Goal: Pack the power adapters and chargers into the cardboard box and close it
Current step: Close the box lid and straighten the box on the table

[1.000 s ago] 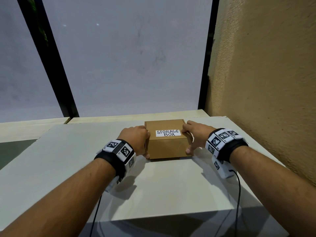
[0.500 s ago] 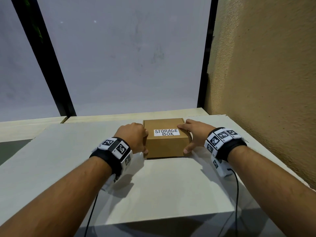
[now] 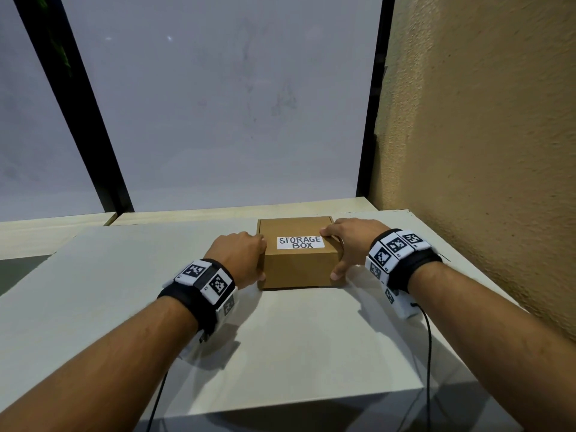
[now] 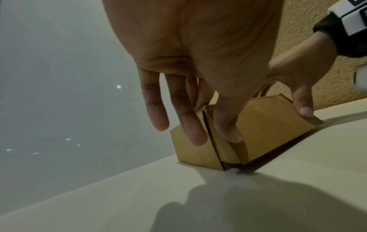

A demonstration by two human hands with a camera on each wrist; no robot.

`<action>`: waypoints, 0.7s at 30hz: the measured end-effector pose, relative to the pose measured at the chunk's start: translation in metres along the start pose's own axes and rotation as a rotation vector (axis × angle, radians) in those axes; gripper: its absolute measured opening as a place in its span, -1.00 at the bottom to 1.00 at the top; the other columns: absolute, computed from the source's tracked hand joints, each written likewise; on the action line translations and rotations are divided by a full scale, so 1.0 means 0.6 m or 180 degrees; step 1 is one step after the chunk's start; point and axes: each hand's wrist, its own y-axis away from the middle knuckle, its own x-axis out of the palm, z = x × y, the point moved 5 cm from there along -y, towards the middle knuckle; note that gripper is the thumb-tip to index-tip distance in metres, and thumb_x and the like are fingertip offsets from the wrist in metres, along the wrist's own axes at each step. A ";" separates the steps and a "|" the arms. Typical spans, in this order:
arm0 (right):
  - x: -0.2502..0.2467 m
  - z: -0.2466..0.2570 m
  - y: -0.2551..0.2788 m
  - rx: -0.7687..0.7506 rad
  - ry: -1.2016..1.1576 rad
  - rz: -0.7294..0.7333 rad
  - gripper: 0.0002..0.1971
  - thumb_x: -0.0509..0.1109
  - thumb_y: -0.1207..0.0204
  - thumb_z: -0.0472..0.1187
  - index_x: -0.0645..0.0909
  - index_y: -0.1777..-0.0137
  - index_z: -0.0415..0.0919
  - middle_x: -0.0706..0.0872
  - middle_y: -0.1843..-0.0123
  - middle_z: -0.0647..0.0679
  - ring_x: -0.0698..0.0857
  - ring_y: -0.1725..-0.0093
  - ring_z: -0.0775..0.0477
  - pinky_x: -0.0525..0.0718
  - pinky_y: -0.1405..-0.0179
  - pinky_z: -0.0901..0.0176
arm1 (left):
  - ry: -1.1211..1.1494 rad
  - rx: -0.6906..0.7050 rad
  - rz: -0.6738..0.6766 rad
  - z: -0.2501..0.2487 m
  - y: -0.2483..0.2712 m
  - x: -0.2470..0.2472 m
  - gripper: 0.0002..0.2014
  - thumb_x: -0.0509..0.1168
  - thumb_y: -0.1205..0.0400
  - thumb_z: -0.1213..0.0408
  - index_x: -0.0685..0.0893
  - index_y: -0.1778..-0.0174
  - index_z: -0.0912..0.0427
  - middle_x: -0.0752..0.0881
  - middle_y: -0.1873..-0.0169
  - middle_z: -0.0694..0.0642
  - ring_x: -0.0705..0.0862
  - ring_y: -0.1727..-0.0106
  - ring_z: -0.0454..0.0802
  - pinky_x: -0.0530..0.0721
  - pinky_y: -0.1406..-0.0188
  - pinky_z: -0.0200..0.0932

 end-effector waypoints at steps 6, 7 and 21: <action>-0.002 0.002 -0.001 0.0044 -0.0158 0.0064 0.03 0.70 -0.06 0.22 0.35 -0.57 0.07 0.60 -0.35 -0.03 0.58 -0.35 -0.16 0.63 -0.25 -0.13 | -0.0013 0.0098 0.0080 0.001 -0.003 -0.008 -0.40 0.40 -0.52 -0.12 0.54 -0.45 0.02 0.71 -0.17 0.03 0.65 -0.14 0.07 0.52 0.17 -0.13; -0.002 0.003 -0.002 0.0034 -0.0175 0.0080 0.05 0.70 -0.04 0.21 0.35 -0.57 0.06 0.60 -0.35 -0.04 0.58 -0.35 -0.17 0.62 -0.27 -0.14 | -0.0021 0.0139 0.0101 0.002 -0.003 -0.011 -0.41 0.39 -0.53 -0.11 0.55 -0.46 0.03 0.70 -0.21 0.01 0.65 -0.17 0.07 0.53 0.14 -0.13; 0.007 -0.001 -0.013 0.0023 -0.0517 -0.0160 0.01 0.73 -0.08 0.11 0.40 -0.57 -0.01 0.59 -0.39 -0.06 0.55 -0.38 -0.15 0.51 -0.34 0.01 | 0.0011 0.0199 -0.0071 0.009 0.004 -0.016 -0.37 0.38 -0.52 -0.16 0.54 -0.52 -0.07 0.61 -0.42 -0.16 0.64 -0.26 0.06 0.65 -0.05 -0.06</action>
